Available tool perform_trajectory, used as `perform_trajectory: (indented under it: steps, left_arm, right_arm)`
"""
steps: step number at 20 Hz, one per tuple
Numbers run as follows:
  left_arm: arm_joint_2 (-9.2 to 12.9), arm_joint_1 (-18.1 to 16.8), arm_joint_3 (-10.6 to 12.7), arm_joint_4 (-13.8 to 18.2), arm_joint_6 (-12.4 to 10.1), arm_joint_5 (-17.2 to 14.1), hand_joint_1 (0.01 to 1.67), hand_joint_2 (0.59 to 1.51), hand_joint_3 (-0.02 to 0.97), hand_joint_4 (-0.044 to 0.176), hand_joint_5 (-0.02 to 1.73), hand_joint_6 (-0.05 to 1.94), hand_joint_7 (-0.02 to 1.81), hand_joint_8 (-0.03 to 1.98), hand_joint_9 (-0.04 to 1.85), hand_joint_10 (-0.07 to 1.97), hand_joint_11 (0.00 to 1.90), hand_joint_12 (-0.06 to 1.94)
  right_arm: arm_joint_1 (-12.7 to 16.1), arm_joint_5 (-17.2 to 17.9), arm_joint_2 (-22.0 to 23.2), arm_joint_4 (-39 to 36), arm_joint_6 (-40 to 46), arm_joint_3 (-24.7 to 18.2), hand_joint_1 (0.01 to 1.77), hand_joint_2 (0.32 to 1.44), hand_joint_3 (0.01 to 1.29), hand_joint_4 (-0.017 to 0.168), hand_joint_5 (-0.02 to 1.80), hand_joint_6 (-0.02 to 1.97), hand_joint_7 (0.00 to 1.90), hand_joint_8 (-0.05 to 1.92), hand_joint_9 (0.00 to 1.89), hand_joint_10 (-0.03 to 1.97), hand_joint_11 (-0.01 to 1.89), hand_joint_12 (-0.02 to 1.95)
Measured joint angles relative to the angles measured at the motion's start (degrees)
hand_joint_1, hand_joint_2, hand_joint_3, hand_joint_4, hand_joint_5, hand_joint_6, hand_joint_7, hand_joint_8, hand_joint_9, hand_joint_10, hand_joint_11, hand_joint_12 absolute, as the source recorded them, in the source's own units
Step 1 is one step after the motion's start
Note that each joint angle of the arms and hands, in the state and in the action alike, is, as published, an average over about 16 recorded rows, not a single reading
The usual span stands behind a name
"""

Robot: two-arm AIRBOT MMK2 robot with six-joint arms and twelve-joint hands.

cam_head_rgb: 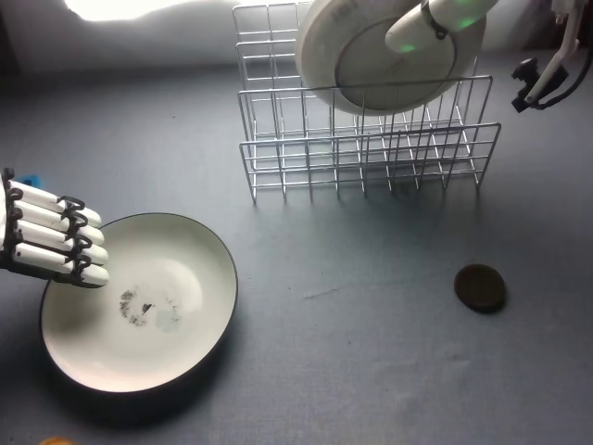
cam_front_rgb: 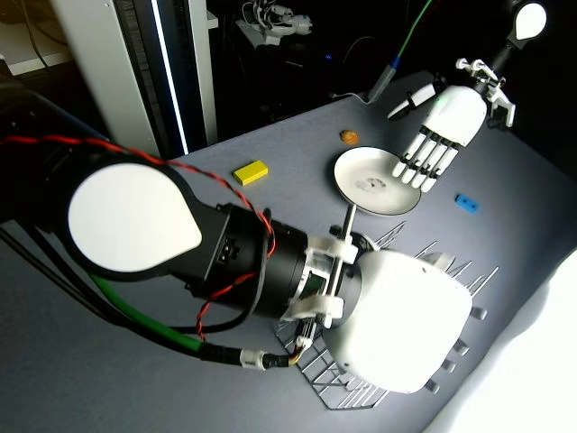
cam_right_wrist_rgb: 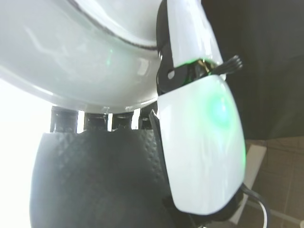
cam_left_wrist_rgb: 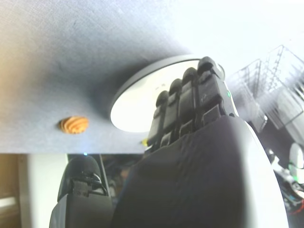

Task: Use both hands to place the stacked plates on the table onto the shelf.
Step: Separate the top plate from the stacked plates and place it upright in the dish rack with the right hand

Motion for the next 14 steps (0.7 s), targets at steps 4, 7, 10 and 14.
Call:
perform_trajectory:
  steps: [4,7,10,14]
  left_arm:
    - [-0.2,0.1,0.3,0.0,0.2,0.2,0.02,1.106,0.012,0.002,0.02,0.00,0.03,0.00,0.02,0.01,0.02,-0.01]
    - [-0.3,0.2,0.5,0.0,0.4,0.3,0.02,1.107,0.012,0.002,0.02,0.00,0.02,0.00,0.02,0.01,0.02,-0.01]
    - [-0.4,0.3,0.7,0.0,0.5,0.4,0.02,1.107,0.012,0.002,0.02,0.00,0.02,0.00,0.02,0.01,0.02,-0.01]
    - [-0.5,0.3,0.9,0.1,0.6,0.5,0.02,1.107,0.011,0.002,0.02,0.00,0.02,0.00,0.02,0.01,0.02,-0.01]
  right_arm:
    - [-0.9,0.3,-0.7,0.1,-0.1,0.9,1.35,0.99,0.01,-0.006,0.97,0.85,1.07,0.74,1.06,1.02,0.95,1.22]
    - [-1.4,0.5,-1.0,0.3,-0.2,1.2,1.35,0.99,0.01,-0.006,0.96,0.85,1.07,0.75,1.05,0.93,0.94,1.23]
    - [-1.9,0.8,-1.2,0.5,-0.4,1.5,1.33,1.00,0.01,-0.006,0.95,0.87,1.06,0.67,1.04,0.81,0.91,1.25]
    - [-2.3,1.3,-1.4,0.8,-0.5,1.7,1.30,1.01,0.01,-0.006,0.92,0.82,1.04,0.51,1.01,0.64,0.85,1.29]
